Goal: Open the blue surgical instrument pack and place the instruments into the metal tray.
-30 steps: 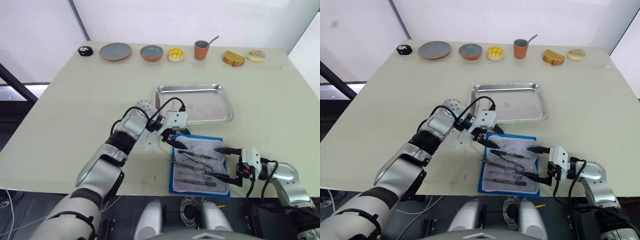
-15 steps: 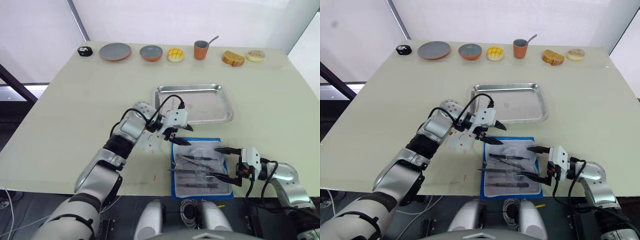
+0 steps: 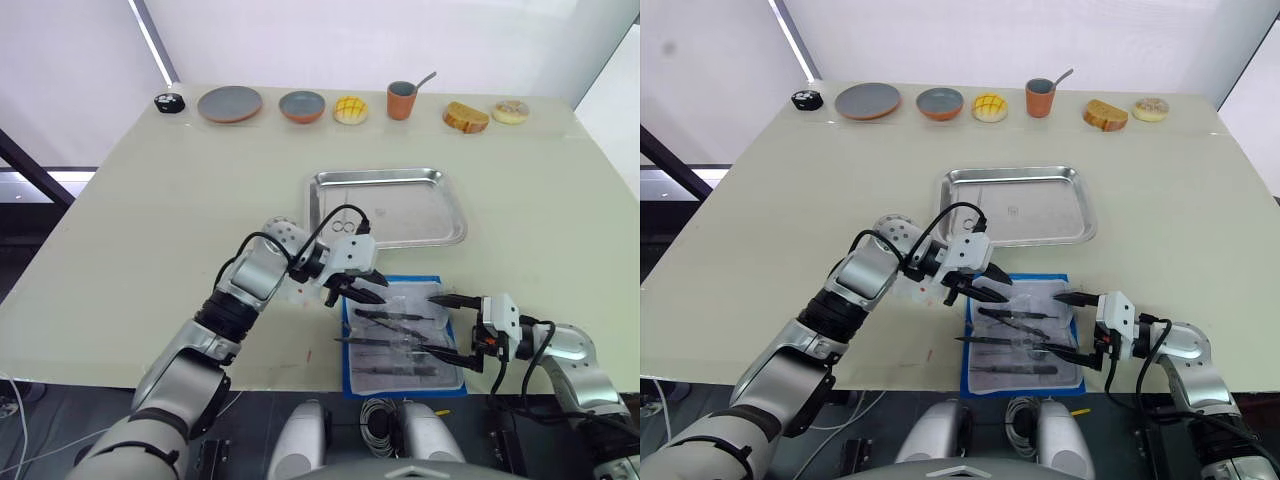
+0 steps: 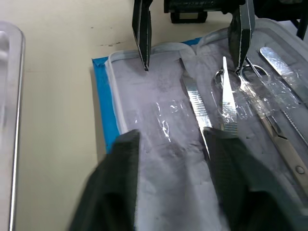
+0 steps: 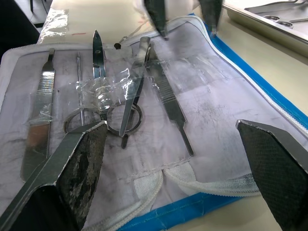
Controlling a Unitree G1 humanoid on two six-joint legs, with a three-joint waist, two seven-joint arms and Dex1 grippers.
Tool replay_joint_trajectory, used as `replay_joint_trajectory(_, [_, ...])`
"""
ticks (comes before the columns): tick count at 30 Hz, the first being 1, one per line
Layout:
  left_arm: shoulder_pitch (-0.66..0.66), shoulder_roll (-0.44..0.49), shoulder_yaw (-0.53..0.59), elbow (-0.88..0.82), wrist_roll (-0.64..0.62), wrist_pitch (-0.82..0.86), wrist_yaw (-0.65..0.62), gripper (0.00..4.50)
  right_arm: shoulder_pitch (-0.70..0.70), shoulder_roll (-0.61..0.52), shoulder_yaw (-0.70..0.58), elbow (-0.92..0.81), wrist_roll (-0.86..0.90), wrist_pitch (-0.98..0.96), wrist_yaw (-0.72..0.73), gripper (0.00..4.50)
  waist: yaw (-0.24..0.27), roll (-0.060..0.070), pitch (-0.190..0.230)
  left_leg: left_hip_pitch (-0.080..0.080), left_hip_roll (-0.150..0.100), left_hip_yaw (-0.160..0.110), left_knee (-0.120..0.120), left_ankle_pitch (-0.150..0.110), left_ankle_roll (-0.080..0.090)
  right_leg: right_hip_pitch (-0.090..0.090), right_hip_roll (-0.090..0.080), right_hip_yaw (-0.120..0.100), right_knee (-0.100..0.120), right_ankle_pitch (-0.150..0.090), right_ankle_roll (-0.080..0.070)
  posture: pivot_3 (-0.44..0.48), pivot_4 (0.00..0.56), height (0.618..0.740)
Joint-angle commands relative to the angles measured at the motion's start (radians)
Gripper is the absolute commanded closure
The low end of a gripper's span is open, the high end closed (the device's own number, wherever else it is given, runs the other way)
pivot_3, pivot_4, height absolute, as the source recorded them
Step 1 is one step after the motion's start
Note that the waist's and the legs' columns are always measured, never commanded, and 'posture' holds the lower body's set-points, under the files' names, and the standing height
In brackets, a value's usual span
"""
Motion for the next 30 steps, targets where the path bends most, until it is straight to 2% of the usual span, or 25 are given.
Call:
replay_joint_trajectory(1, [0.009,0.011,-0.022,-0.031,0.021,-0.037,0.012,2.65,0.039,0.006,0.058,0.082,-0.058,0.039,0.005,0.0,0.0,0.0,0.0,0.0,0.0,0.0,0.0,0.0,0.0,0.0,0.0,0.0,0.0,0.0,0.0,0.0,0.15,0.74])
replay_joint_trajectory(17, [0.038,0.031,-0.057,-0.048,0.043,-0.058,0.024,2.65,0.033,0.007,0.059,0.09,-0.062,0.036,0.003,0.0,0.0,-0.001,0.0,0.0,0.0,0.0,0.0,0.0,0.0,0.0,0.0,0.0,0.0,0.0,0.0,0.0,0.15,0.74])
replay_joint_trajectory(30, [0.062,0.047,-0.073,-0.133,0.052,0.045,0.042,2.65,0.029,0.006,0.06,0.09,-0.066,0.038,0.001,0.0,0.0,-0.001,-0.001,0.0,0.0,0.0,0.0,0.0,0.0,0.0,0.0,0.0,0.0,0.0,0.0,0.0,0.15,0.74])
